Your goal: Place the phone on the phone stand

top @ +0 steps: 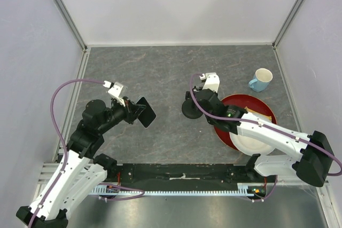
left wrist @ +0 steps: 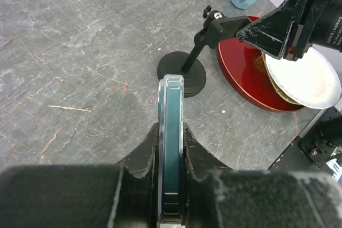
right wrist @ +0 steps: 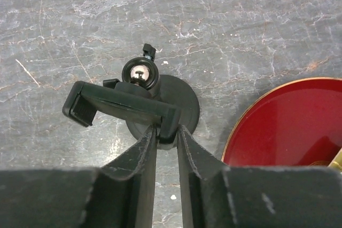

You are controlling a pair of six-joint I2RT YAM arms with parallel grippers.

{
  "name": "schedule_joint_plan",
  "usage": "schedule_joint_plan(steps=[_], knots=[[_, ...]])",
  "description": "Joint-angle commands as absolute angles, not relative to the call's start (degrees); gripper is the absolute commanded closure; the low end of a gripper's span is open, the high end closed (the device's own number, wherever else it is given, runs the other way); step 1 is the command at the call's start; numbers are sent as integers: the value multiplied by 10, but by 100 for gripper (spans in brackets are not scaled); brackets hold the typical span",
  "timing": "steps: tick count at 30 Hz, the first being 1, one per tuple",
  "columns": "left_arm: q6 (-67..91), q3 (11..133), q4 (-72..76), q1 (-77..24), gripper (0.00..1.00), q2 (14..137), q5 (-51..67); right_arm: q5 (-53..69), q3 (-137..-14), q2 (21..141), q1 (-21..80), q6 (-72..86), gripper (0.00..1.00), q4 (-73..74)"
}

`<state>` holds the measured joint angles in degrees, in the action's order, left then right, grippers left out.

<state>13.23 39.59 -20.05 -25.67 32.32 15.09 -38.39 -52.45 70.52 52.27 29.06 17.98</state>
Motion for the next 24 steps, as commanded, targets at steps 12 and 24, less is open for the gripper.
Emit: schedule_joint_plan(steps=[12,24], knots=[[131,375,-43,-245,98,314,365,-324,-522,683,519,155,100,130],[192,565,23,-246,98,445,435,-74,-551,731,467,94,100,134]])
